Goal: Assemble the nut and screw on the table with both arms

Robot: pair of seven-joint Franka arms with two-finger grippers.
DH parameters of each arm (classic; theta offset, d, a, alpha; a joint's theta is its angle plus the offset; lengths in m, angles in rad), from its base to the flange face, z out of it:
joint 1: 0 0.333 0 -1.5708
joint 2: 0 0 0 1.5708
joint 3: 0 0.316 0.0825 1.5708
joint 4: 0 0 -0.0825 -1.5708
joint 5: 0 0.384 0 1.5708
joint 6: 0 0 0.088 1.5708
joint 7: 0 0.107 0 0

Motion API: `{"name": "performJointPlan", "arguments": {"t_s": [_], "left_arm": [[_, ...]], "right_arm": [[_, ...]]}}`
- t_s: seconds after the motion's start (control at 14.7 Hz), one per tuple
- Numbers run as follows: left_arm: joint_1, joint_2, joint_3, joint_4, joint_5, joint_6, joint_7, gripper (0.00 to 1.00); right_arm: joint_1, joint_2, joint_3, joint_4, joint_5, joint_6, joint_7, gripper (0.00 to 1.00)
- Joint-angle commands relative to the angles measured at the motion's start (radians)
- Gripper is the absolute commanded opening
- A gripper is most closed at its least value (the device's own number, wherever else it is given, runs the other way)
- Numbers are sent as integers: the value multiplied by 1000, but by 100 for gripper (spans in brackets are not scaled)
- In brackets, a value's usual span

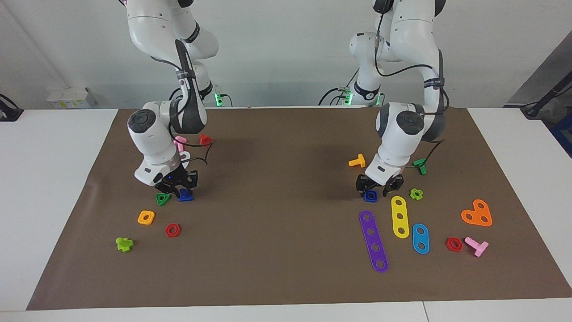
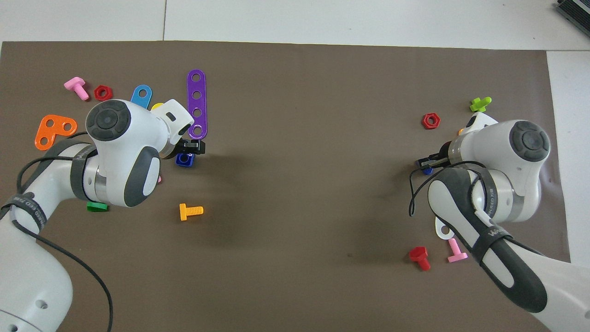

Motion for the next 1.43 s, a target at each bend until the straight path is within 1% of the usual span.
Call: {"name": "performJointPlan", "arguments": {"t_s": [0.0,0.07,0.2,0.34,0.48,0.68,0.82,0.95,1.02,1.23,1.36], "left_arm": [[-6,-10,15,-23,-6,19,47,78],[-1,-11,15,-28,-6,18,75,77],[1,-14,15,-51,-6,22,84,73],[-3,-14,17,-71,-6,30,86,71],[-1,-14,17,-74,-6,25,92,69],[-3,-16,17,-72,-6,18,93,64],[-1,-14,17,-69,-4,18,93,55],[-1,-14,18,-65,-1,18,93,43],[-1,-13,17,-63,0,16,93,36],[1,-10,18,-37,2,-8,95,21],[1,-5,17,12,2,-65,95,5]], "right_arm": [[-11,6,5,-13,25,44,-35,44],[-11,6,5,-13,25,52,-35,41],[-11,6,5,-18,27,54,-35,31],[-11,6,5,-19,25,57,-35,17],[-11,6,5,-19,25,57,-35,0],[-11,6,5,-16,27,54,-18,0],[-12,3,5,-1,29,28,-4,0],[7,-31,5,39,41,-20,104,0],[25,-40,6,83,41,-67,175,0],[100,-25,5,244,24,-219,356,0],[181,-9,5,294,13,-230,505,0]]}}
